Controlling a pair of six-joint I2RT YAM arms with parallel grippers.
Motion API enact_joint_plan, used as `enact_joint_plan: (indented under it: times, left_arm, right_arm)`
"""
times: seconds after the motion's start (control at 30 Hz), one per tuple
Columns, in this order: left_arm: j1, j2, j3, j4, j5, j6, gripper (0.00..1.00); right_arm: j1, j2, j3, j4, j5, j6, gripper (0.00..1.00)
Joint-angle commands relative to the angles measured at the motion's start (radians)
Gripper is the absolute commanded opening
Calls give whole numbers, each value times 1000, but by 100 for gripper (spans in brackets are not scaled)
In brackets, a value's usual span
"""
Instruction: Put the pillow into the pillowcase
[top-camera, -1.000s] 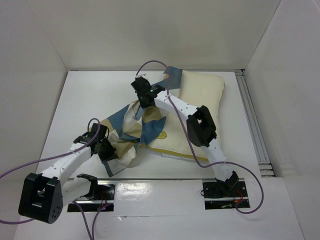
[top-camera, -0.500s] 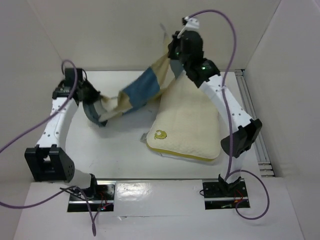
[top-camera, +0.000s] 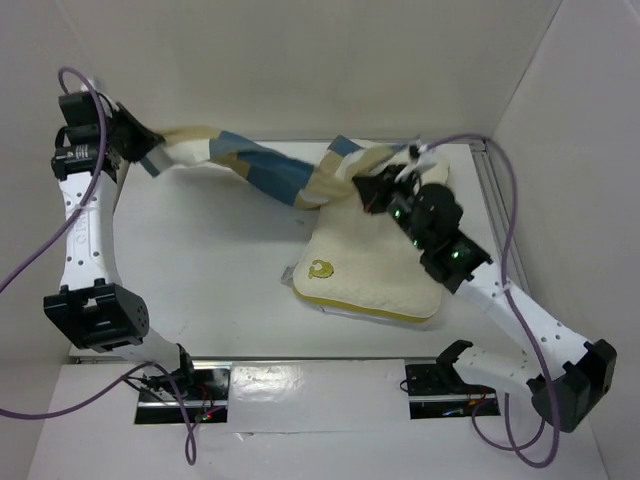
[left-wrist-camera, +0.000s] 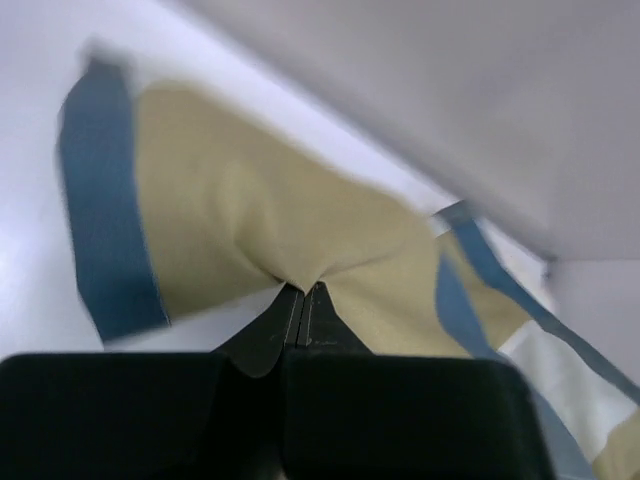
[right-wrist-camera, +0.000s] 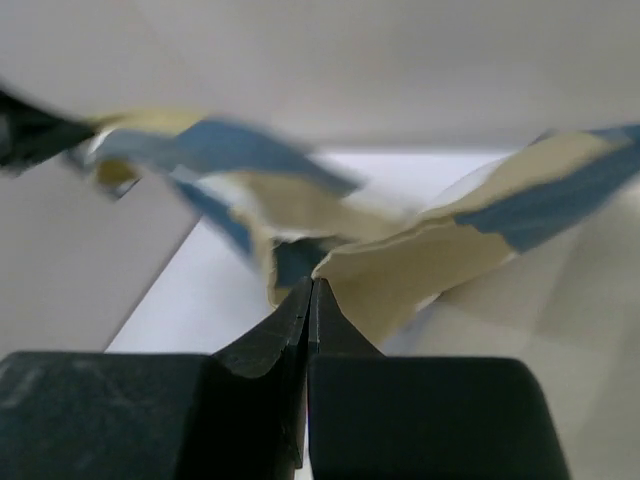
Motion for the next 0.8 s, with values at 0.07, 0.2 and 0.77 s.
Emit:
enact_joint_plan:
  times: [0.07,0.2,0.77]
  left_arm:
    - [73,-85,-358,23,-108,44,0]
    - [111,-32,-468,3,-108,50,24]
    - [-357,13,-449,8,-17,109,75]
  right_arm:
    - [277,-51,-414,150,-85,158,0]
    - [570,4,-447,-44,126,219,62]
    - [499,-102,-103,-980,760,608,84]
